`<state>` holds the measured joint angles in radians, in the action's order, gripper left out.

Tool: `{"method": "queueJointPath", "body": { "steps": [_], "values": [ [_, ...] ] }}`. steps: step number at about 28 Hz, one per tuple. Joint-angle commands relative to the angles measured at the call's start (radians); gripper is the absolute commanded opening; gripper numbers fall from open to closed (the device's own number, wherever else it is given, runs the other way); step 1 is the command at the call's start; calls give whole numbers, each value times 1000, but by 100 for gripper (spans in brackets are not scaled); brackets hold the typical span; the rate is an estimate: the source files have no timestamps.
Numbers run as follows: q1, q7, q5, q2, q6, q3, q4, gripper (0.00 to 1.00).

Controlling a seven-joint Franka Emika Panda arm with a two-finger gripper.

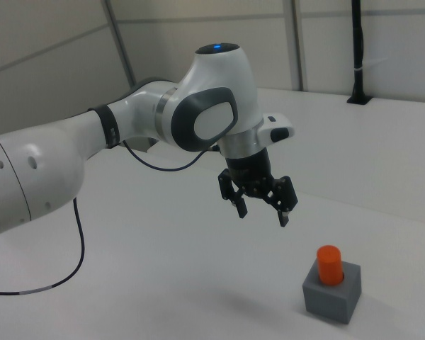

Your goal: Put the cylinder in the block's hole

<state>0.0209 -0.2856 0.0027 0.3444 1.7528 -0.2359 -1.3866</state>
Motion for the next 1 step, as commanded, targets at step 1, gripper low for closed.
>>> {"method": "queueJointPath", "body": {
  "steps": [1],
  "values": [
    [8, 0, -21, -12, -22, -6, -9, 100]
  ]
}}
